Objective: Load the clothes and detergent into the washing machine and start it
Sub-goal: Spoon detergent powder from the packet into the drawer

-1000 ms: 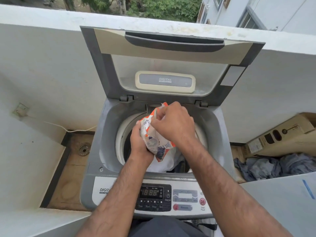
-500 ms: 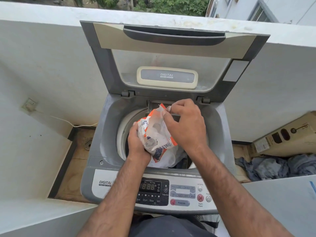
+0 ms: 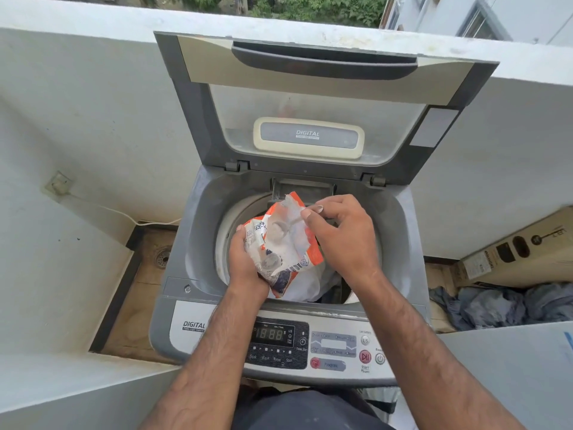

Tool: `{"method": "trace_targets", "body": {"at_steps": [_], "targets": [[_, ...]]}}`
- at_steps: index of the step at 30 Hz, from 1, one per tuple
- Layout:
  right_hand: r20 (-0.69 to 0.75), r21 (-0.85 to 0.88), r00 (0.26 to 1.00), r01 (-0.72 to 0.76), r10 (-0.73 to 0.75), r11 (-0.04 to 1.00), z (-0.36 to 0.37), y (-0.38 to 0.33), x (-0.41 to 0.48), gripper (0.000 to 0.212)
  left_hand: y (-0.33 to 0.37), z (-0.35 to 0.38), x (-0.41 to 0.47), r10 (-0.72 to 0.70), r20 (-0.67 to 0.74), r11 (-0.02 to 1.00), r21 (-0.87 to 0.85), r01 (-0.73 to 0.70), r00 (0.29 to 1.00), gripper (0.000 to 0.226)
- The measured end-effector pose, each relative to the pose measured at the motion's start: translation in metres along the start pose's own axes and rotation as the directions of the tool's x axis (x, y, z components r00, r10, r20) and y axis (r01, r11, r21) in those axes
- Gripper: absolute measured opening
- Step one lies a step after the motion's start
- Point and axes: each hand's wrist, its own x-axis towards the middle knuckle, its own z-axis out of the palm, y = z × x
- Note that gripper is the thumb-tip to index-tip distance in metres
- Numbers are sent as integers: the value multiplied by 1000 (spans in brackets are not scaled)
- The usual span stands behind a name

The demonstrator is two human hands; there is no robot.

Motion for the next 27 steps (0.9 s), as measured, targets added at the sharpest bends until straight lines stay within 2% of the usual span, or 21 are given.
{"method": "trace_targets", "body": {"at_steps": [9,14,23,25,27], "targets": [[16,83,996,-89,88,993,5,10,-1,16,1,-12,7,4,25,999,-39,-3,1000,63],[13,122,989,-145,144,982,6,15,1,14,0,-15,10,6,-12,1000,-23,-6,1000,62],[64,67,993,-106,102,992,19,15,0,16,-1,-12,8,13,-59,1000,23,-12,998,56],[82,80,988,-137,130,987,20,17,1,22,0,-14,9,15,-63,999,33,-13,998,55],[111,194,971,-230,212,954,18,18,3,26,1,-16,10,11,-73,999,32,-9,997,57]]}}
